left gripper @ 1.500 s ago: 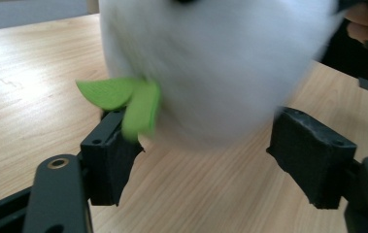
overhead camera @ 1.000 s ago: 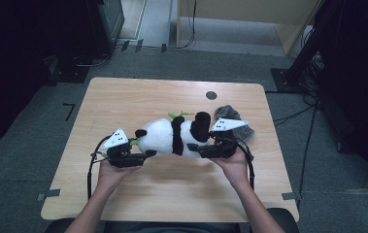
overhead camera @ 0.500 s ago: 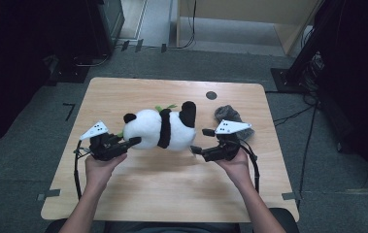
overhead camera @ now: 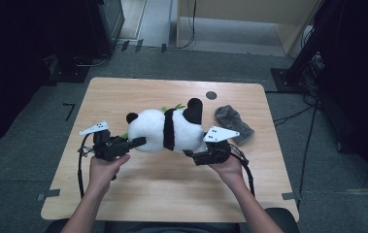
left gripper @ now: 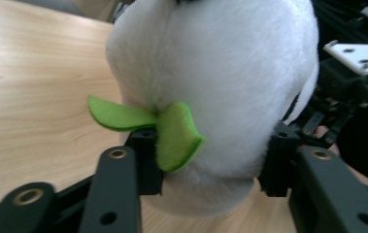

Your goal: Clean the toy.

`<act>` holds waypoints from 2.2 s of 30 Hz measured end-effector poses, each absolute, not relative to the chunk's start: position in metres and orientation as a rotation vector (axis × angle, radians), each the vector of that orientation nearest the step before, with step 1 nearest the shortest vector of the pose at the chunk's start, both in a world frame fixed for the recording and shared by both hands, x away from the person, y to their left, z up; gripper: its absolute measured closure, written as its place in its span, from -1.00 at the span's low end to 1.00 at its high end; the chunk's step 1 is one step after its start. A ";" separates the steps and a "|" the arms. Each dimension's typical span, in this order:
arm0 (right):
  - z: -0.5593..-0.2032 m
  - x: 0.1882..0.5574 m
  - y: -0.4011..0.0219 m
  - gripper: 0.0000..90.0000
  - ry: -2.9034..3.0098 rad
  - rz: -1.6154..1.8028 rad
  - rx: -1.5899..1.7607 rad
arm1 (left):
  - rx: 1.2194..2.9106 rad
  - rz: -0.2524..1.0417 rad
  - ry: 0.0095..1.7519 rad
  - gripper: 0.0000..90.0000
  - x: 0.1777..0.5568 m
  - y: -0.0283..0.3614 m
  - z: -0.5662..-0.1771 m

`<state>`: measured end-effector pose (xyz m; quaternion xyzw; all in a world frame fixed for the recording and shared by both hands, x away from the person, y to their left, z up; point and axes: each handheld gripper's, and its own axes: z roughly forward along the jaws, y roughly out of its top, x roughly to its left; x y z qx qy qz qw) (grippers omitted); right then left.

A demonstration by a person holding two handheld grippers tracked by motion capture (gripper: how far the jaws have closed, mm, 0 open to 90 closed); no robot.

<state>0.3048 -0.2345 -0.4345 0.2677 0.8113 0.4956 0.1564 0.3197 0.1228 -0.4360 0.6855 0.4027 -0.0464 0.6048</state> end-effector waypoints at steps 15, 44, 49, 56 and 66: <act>-0.434 0.316 -0.248 -0.28 2.372 1.424 1.019 | 1.873 0.269 0.773 -0.46 0.309 0.094 -0.451; -0.428 0.312 -0.248 -0.48 2.349 1.401 1.030 | 1.753 -0.004 1.004 -0.32 0.321 0.102 -0.462; -0.429 0.313 -0.248 -0.48 2.372 1.411 1.071 | 1.770 -0.009 1.007 -0.36 0.321 0.102 -0.463; -0.430 0.315 -0.251 -0.48 2.378 1.474 1.120 | 1.803 0.033 0.973 -0.38 0.320 0.102 -0.464; -0.437 0.319 -0.249 -0.47 2.387 1.398 1.132 | 1.876 0.051 0.976 -0.41 0.324 0.098 -0.474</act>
